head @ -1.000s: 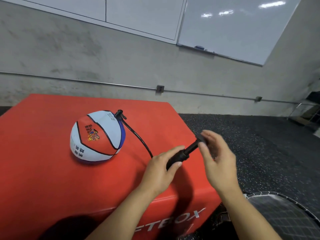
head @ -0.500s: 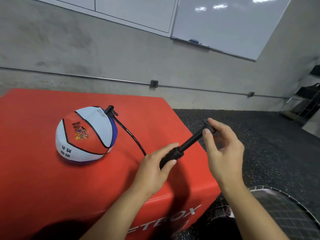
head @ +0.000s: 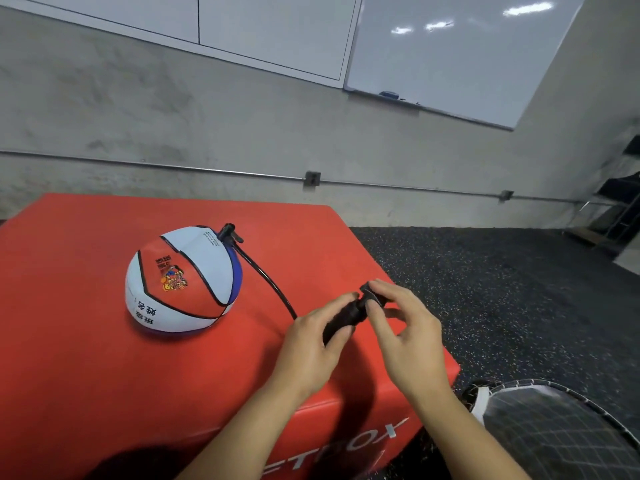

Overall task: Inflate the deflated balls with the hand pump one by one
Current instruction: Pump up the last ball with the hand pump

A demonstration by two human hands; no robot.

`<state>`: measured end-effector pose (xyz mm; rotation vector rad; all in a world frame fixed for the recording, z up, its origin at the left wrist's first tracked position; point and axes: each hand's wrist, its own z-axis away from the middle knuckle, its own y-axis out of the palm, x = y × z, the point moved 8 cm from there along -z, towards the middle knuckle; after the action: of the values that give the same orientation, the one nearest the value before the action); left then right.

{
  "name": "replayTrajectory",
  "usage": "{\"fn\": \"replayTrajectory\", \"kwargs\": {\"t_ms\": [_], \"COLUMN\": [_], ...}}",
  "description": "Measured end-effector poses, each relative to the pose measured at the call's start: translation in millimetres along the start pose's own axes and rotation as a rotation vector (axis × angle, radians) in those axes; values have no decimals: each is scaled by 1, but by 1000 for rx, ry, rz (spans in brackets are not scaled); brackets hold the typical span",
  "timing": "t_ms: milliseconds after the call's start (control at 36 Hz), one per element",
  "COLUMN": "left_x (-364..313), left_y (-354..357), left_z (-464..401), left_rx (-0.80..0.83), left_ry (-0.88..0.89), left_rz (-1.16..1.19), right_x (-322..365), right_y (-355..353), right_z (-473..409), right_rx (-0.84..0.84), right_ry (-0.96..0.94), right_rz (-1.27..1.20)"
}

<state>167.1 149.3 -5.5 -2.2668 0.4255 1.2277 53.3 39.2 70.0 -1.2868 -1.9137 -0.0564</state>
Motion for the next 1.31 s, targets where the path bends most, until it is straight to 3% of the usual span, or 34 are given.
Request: {"fn": "replayTrajectory", "kwargs": {"t_ms": [111,278,417,750,1306], "left_x": [-5,-9,-7,3,0], "left_y": [0,1,1,3,-4], "left_z": [2,3,2,-1,-2], "left_rx": [-6,24,24,36,-21], "left_ry": [29,32,19,16,7], "left_rz": [-4,-23,-26,-21,30], "right_x": [7,14,19,15,0], "right_y": [-10,-59,-83,-33,7], "right_z": [-4,-36,-56,-20,-5], "right_rx": [41,-106,-128,-157,34], "right_ry": [-10,46,54,-37,-20], "right_rz": [-4,-57,-37,-7,48]}}
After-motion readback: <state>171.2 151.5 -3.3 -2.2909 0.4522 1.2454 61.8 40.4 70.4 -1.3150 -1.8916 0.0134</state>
